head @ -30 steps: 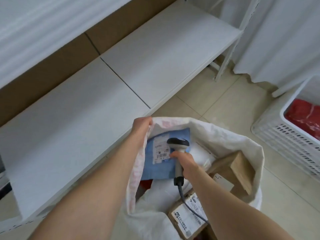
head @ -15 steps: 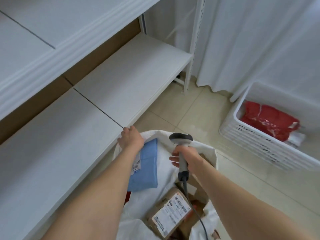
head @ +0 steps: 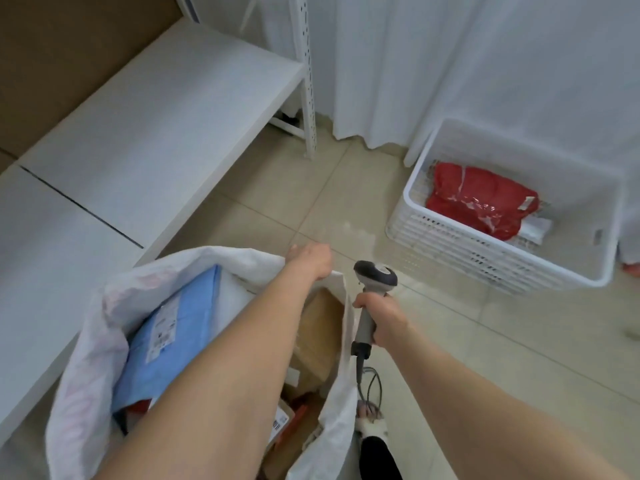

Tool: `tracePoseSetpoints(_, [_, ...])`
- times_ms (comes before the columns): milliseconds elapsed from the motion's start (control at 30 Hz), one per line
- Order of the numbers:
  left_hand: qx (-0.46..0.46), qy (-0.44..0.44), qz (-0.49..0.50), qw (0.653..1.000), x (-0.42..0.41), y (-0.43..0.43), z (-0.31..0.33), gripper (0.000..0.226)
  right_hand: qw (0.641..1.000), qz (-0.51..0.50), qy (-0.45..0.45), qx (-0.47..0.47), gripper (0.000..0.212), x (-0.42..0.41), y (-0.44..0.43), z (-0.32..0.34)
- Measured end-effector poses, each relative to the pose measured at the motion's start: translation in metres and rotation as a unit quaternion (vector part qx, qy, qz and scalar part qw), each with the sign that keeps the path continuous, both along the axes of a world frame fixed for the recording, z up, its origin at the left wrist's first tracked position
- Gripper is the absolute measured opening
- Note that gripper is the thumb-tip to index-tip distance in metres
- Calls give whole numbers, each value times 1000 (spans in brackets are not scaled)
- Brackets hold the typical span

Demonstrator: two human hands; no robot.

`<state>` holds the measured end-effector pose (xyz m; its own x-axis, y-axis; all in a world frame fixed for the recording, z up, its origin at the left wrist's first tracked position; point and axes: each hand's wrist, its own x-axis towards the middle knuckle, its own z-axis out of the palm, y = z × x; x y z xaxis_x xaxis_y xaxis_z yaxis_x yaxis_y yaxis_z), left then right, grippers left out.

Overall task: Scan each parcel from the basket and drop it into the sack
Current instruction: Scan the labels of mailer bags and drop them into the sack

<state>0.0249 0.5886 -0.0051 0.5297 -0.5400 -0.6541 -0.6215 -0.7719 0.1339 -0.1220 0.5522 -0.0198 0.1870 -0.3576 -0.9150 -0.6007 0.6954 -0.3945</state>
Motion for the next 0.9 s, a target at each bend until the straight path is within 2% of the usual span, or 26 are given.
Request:
tracePoseSetpoints(100, [105, 73, 6, 992, -14, -4, -41, 49, 997, -31, -6, 67, 27, -4, 8, -27])
tracePoseSetpoints(200, [175, 89, 1, 980, -22, 10, -56, 37, 993, -54, -17, 101, 24, -1, 17, -46])
tracePoseSetpoints(300, [106, 38, 58, 992, -21, 23, -53, 26, 993, -53, -23, 105, 40, 1, 28, -53])
tracePoseSetpoints(367, [58, 34, 80, 995, -18, 26, -41, 19, 996, -31, -18, 85, 44, 4, 36, -49])
tracePoseSetpoints(433, [30, 52, 97, 994, -11, 30, -25, 12, 997, -2, -6, 73, 42, 8, 42, -42])
tracePoseSetpoints(533, [-15, 65, 119, 991, 4, 45, 4, 23, 997, 43, 26, 58, 27, 15, 47, -22])
tracePoseSetpoints(633, [-63, 68, 149, 985, 20, 63, 35, 22, 998, 53, 27, 36, 26, 27, 50, 2])
tracePoseSetpoints(733, [-107, 41, 152, 982, 34, 70, 72, 15, 997, 68, -25, 25, 11, 43, 56, 39])
tracePoseSetpoints(800, [-147, -2, 167, 975, 39, 74, 97, 12, 991, 58, -99, 67, 11, 53, 58, 66])
tracePoseSetpoints(900, [-233, -51, 246, 940, 36, 94, 122, 19, 973, 4, -199, 115, 12, 64, 57, 104])
